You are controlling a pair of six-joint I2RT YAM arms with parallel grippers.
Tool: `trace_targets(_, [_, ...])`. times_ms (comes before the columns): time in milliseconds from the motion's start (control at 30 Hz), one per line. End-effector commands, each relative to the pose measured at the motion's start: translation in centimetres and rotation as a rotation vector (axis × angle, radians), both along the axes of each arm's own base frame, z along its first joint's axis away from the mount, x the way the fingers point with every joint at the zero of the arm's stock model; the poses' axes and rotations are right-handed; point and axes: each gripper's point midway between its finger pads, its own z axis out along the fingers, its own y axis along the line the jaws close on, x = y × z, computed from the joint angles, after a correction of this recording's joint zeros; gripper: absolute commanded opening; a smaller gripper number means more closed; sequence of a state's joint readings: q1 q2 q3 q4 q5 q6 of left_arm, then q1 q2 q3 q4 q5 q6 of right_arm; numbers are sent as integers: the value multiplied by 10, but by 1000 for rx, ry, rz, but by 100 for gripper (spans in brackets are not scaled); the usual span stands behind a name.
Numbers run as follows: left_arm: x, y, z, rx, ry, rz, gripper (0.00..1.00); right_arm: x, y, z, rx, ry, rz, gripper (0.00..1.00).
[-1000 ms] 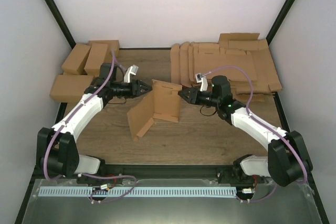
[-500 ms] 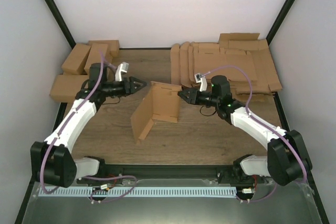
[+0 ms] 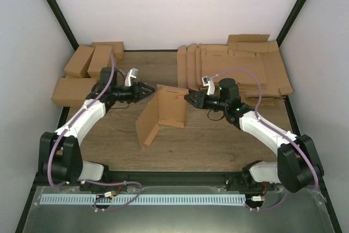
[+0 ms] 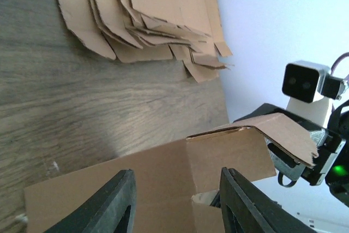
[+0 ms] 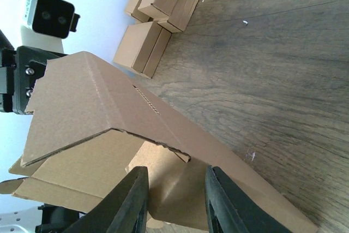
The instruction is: Fold the paper box
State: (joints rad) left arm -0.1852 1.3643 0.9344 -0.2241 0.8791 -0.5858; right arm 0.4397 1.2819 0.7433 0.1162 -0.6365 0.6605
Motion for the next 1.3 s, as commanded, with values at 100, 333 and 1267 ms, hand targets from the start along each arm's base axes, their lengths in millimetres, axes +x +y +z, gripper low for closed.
trace_targets(100, [-3,-26,3,-25,-30,-94,41,5,3,10,-2,-28,22,29])
trace_targets(333, [-7,-32,-14,17,4,-123,28,4,4,12,-3,-29,28,29])
trace_targets(1267, [-35,-35,-7,64,-81,-197,25,20,15,112,-288,-542,167,49])
